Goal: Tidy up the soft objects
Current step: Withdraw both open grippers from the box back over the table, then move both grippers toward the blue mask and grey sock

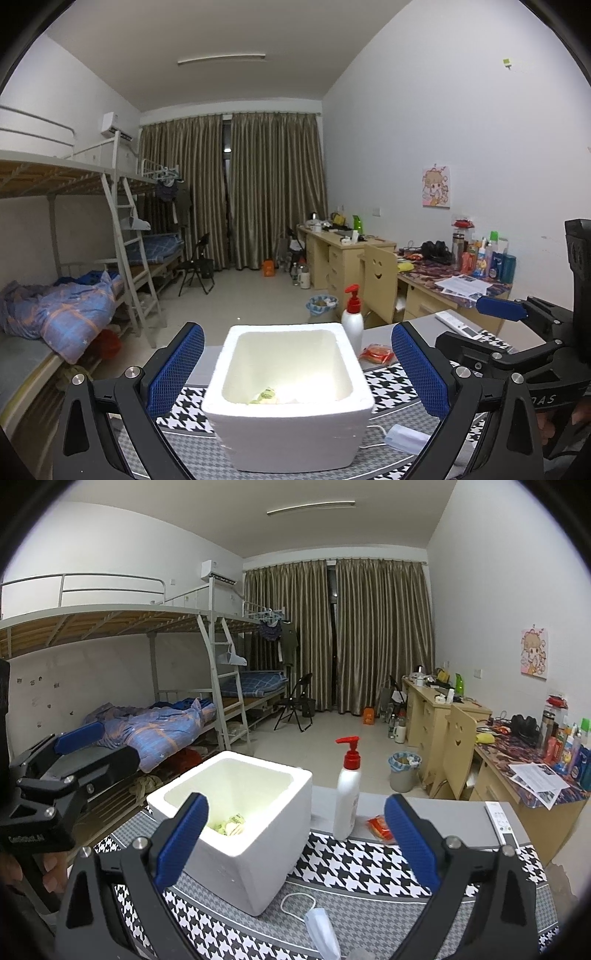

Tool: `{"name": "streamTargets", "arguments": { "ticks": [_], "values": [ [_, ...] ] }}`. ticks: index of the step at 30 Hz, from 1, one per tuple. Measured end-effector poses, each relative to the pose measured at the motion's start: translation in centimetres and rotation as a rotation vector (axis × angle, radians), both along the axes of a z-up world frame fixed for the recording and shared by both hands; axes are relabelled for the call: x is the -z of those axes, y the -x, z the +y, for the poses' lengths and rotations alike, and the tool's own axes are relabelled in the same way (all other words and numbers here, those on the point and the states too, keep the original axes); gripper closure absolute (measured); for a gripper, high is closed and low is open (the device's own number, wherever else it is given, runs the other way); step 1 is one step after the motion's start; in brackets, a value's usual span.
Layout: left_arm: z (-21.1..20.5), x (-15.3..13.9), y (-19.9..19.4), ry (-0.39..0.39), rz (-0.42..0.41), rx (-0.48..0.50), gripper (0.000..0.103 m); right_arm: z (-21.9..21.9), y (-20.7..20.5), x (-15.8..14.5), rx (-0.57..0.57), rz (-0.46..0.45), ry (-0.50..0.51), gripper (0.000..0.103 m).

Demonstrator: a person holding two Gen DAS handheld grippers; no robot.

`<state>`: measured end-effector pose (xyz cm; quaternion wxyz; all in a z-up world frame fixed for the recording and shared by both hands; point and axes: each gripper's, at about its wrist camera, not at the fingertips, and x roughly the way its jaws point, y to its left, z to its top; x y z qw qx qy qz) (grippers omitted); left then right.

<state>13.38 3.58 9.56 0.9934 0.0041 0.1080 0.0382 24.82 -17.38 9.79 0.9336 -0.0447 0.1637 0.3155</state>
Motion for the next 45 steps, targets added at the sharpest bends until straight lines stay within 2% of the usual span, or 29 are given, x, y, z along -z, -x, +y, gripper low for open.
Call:
{"name": "streamTargets", "arguments": {
  "ticks": [17, 45],
  "values": [
    [-2.0, 1.0, -1.0, 0.013, 0.039, 0.079, 0.001, -2.8, 0.5, 0.7, 0.077, -0.007, -0.009, 0.005],
    [-3.3, 1.8, -0.3, 0.012, 0.045, 0.12, 0.001, -6.0, 1.7, 1.8, 0.17, -0.003, -0.013, 0.005]
  ]
}}
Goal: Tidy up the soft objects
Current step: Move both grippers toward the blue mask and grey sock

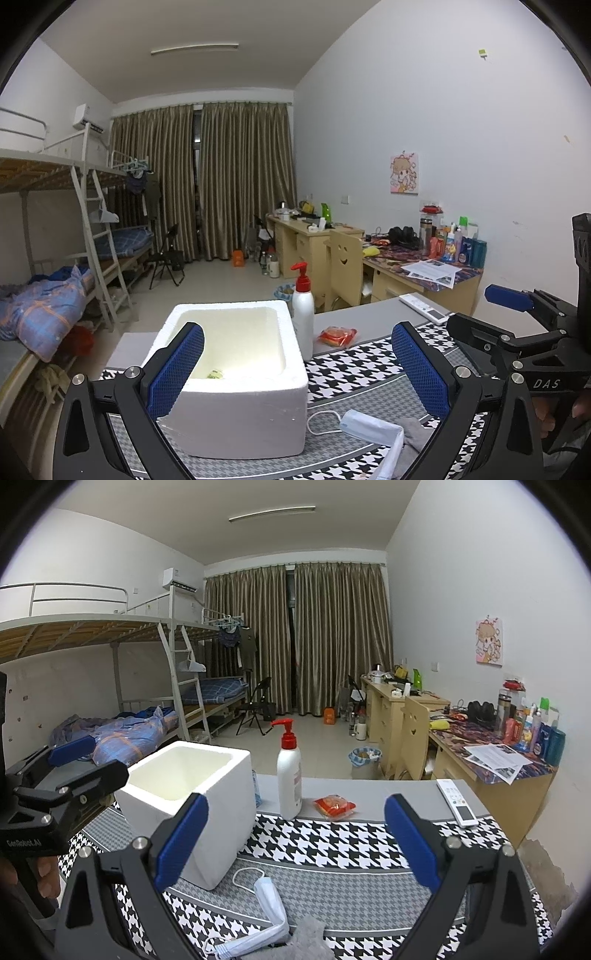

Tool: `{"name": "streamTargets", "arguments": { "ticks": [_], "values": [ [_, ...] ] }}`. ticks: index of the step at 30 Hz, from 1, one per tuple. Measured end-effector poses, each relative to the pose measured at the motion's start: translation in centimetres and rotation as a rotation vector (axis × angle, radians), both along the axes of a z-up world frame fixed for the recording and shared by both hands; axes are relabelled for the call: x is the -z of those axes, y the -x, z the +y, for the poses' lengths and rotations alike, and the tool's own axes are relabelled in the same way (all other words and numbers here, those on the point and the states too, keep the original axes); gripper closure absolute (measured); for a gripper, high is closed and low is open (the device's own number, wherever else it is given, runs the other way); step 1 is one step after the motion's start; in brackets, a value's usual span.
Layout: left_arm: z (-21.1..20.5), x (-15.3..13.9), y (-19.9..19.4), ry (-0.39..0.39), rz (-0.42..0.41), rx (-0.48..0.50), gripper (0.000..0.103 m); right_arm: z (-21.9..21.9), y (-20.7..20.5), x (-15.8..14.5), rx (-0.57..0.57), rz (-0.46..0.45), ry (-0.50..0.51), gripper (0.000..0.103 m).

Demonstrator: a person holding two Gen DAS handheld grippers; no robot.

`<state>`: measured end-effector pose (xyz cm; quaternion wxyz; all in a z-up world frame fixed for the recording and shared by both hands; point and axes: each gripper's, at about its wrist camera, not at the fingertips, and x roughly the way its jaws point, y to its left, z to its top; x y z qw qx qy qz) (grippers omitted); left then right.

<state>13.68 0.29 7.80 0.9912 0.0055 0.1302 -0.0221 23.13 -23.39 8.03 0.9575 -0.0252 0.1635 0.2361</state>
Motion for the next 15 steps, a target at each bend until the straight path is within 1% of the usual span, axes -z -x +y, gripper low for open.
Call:
{"name": "streamTargets", "arguments": {
  "ticks": [15],
  "values": [
    [-1.02, 0.55, -0.16, -0.001, 0.017, 0.029, 0.001, -0.85, 0.25, 0.52, 0.026, 0.005, 0.002, 0.005]
  ]
}}
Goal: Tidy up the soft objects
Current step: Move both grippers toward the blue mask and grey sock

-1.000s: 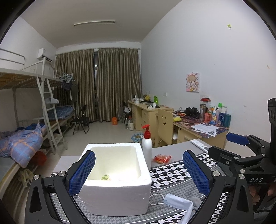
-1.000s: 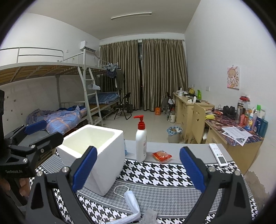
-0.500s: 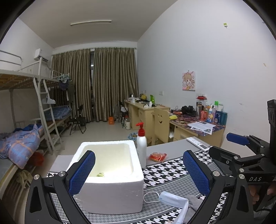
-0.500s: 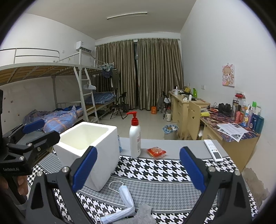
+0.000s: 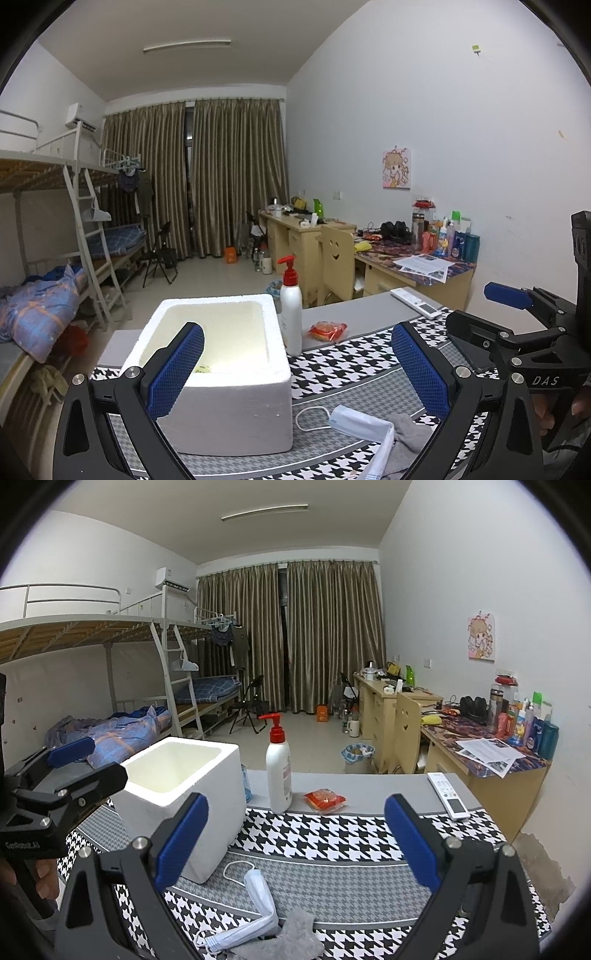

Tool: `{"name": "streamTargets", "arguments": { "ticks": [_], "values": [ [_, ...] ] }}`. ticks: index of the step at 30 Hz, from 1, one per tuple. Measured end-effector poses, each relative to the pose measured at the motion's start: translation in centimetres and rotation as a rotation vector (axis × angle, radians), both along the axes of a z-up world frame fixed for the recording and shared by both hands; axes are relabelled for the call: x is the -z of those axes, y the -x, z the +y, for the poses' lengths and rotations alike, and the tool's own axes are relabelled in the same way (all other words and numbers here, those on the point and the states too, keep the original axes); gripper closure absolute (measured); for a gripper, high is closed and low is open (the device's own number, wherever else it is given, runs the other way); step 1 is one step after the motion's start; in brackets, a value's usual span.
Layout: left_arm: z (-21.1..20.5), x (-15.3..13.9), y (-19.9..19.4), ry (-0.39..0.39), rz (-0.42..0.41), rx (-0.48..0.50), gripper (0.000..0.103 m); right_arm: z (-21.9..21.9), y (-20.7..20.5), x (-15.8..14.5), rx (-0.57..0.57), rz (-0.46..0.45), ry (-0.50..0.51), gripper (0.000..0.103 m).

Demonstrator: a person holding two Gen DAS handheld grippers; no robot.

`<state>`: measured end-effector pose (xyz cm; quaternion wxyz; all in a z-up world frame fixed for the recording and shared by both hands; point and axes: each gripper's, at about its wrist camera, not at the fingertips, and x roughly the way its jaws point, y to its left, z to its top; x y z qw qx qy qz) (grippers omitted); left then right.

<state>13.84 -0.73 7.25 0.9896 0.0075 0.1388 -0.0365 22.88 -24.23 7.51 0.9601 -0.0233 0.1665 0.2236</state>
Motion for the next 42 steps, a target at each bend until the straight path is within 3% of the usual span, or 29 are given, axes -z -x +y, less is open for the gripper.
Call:
{"name": "streamTargets", "arguments": {
  "ticks": [42],
  "values": [
    [-1.8, 4.2, -0.4, 0.008, 0.097, 0.056, 0.001, -2.1, 0.8, 3.2, 0.066, 0.08, 0.01, 0.005]
  ]
}}
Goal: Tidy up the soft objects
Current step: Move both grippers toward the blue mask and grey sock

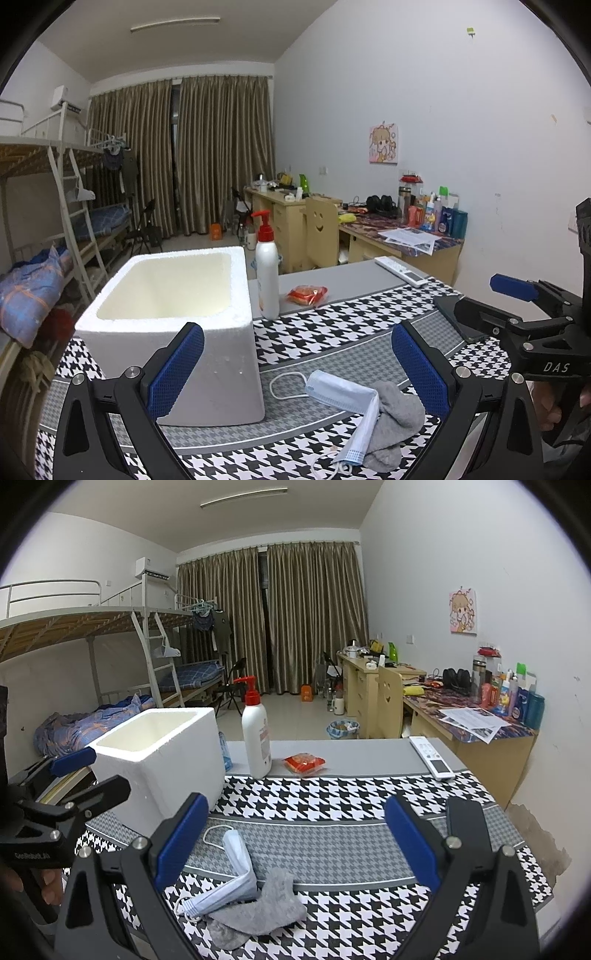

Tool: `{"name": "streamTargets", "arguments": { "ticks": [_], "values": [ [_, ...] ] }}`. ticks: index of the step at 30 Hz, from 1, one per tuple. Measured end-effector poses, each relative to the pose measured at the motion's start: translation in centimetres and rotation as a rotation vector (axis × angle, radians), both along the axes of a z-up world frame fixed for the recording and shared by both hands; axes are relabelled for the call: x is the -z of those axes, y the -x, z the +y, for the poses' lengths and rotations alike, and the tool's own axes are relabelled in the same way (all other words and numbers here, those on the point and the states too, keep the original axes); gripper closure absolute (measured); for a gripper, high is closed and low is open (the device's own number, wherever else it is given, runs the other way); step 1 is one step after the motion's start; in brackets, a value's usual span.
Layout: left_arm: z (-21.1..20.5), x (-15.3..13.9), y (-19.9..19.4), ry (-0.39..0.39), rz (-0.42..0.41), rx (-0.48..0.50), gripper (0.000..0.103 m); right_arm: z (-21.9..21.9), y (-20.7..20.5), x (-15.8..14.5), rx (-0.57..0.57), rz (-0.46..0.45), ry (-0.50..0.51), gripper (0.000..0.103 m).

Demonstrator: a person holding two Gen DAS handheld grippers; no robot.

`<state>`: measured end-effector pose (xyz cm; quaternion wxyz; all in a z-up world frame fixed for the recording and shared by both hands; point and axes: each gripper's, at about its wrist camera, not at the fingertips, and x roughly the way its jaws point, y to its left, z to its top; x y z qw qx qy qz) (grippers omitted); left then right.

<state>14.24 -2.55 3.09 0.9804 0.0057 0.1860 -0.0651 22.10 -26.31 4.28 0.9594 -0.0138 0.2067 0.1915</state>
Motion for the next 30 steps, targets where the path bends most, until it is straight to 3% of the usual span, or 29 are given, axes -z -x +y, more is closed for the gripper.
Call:
{"name": "streamTargets", "arguments": {
  "ticks": [30],
  "values": [
    [-2.1, 4.2, -2.1, -0.01, 0.138, 0.082, 0.001, -1.7, -0.4, 2.6, 0.044, 0.072, 0.019, 0.005]
  ]
}}
